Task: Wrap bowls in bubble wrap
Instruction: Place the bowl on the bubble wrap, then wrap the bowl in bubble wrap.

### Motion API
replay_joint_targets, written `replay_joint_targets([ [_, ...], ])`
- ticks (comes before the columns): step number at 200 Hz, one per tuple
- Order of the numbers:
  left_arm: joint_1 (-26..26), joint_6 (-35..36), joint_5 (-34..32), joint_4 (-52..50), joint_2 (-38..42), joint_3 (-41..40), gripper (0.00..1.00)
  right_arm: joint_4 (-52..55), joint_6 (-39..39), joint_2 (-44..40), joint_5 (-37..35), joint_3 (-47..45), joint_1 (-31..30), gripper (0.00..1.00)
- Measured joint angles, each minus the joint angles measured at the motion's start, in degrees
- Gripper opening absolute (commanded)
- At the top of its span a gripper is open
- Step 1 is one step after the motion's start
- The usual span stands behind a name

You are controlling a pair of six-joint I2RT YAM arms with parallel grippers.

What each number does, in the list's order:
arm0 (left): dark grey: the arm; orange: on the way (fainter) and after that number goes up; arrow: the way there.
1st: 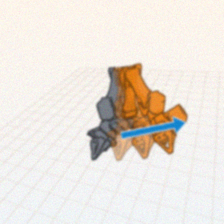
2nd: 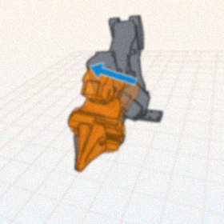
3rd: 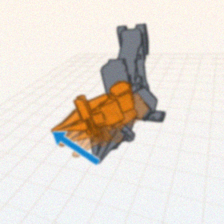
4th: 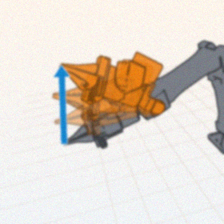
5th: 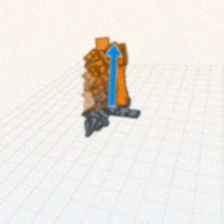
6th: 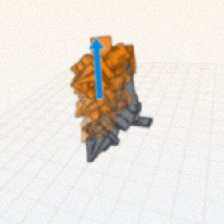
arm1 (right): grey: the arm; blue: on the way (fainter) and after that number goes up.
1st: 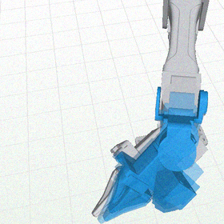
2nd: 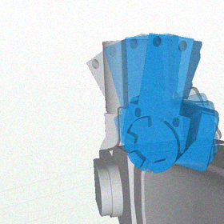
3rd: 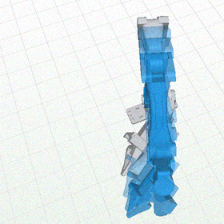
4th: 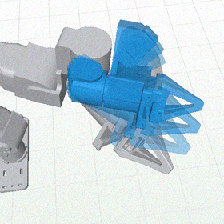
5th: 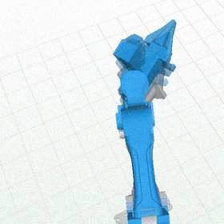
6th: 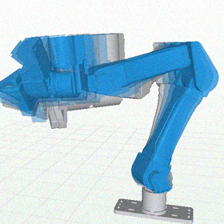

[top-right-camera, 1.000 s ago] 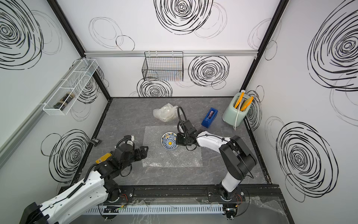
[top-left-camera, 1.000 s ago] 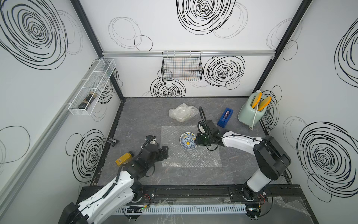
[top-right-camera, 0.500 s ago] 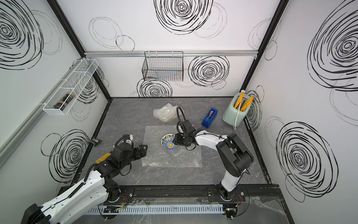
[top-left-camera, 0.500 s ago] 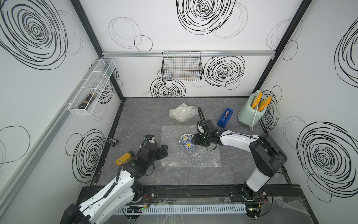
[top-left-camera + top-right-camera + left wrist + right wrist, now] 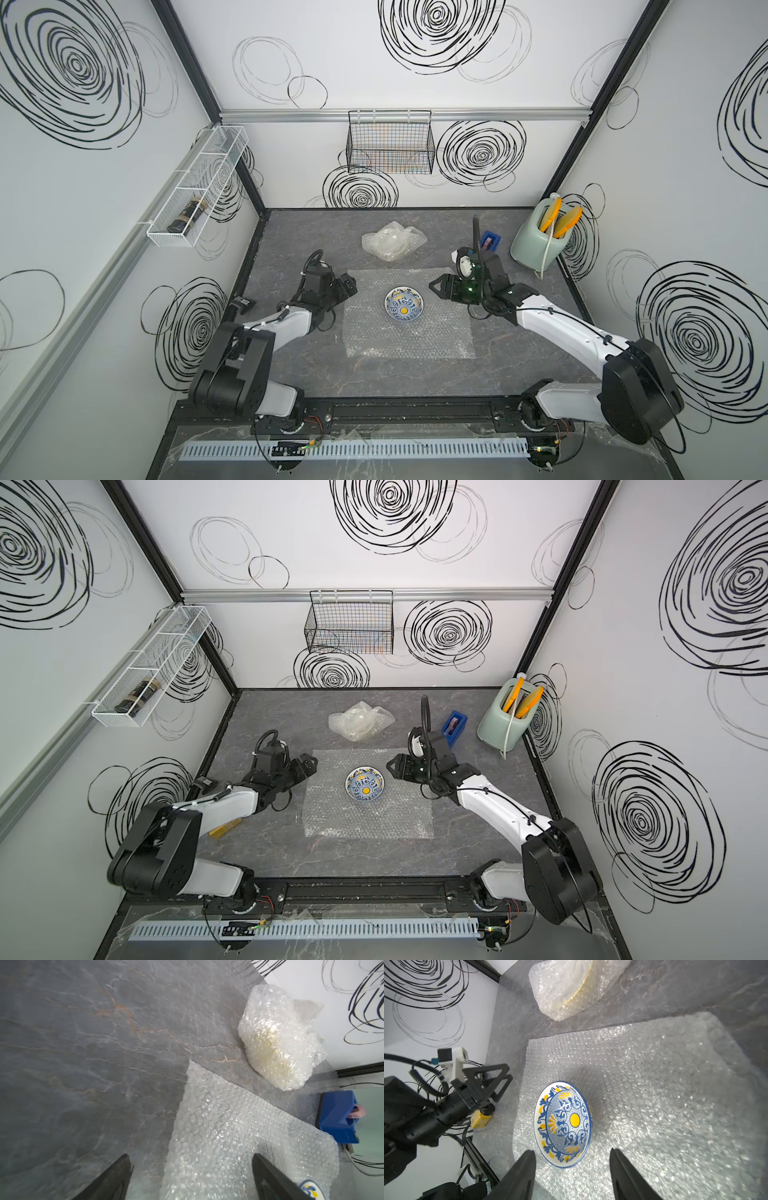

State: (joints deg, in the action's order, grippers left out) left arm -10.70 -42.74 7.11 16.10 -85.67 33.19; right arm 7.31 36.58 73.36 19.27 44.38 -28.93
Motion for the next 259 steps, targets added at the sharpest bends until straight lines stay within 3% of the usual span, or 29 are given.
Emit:
replay_joint_targets([
  [80, 2.5, 1.9, 3.6, 7.1, -16.8, 10.1, 0.72, 1.2, -2.7, -5.8, 3.7, -4.2, 6.3, 0.62],
  [130, 2.6, 3.1, 7.0, 9.7, -20.4, 11.6, 0.35, 1.3, -3.5, -6.5, 5.0, -5.7, 8.3, 0.62],
  [174, 2.3, 3.3, 8.9, 13.2, -18.7, 9.2, 0.00, 1.1, -3.9, -6.5, 5.8, -7.0, 9.3, 0.62],
  [223, -1.6, 3.1, 9.8, 18.9, -7.1, 3.3, 0.00, 0.7, -4.2, -6.3, 6.9, -8.8, 11.2, 0.62],
  [259, -10.3, 2.9, 9.0, 19.7, 3.2, -0.9, 0.00, -0.4, -4.5, -5.2, 7.8, -9.0, 12.7, 0.62],
])
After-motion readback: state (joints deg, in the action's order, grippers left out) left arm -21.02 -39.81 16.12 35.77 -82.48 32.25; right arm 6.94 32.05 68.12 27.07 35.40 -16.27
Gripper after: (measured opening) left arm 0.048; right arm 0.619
